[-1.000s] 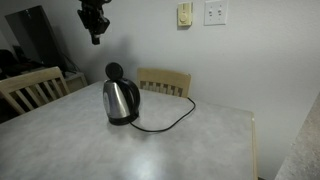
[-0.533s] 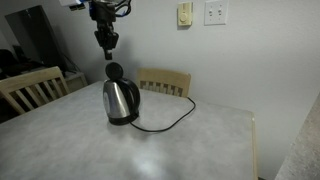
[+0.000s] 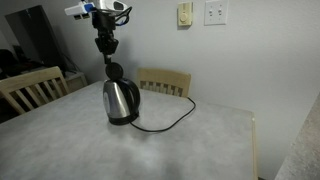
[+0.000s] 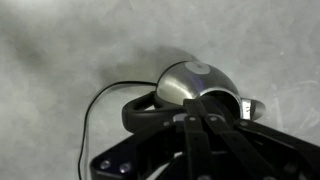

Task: Close the kettle lid

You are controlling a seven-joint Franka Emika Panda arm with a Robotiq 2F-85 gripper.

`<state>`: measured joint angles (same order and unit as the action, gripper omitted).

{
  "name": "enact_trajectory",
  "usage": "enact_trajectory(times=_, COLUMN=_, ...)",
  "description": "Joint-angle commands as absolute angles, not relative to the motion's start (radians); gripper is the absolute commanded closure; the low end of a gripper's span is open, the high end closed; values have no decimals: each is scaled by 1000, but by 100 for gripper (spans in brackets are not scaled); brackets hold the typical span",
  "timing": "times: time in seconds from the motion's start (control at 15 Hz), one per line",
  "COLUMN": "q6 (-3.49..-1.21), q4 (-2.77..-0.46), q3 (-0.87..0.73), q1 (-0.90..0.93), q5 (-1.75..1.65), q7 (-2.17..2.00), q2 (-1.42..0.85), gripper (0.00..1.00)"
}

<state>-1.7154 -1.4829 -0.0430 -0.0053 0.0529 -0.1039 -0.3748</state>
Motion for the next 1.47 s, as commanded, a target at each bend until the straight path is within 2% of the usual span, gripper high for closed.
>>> enact_trajectory(times=0.0, q6=-1671, q4=-1406, q3=-25, q1=-2, q5=38, q7=-79, q2=-432, gripper=100)
enact_trajectory(times=1.4, q6=-1657, q4=-1343, q3=-2, q1=6, q5=5, q7=70, q2=-472, gripper=100)
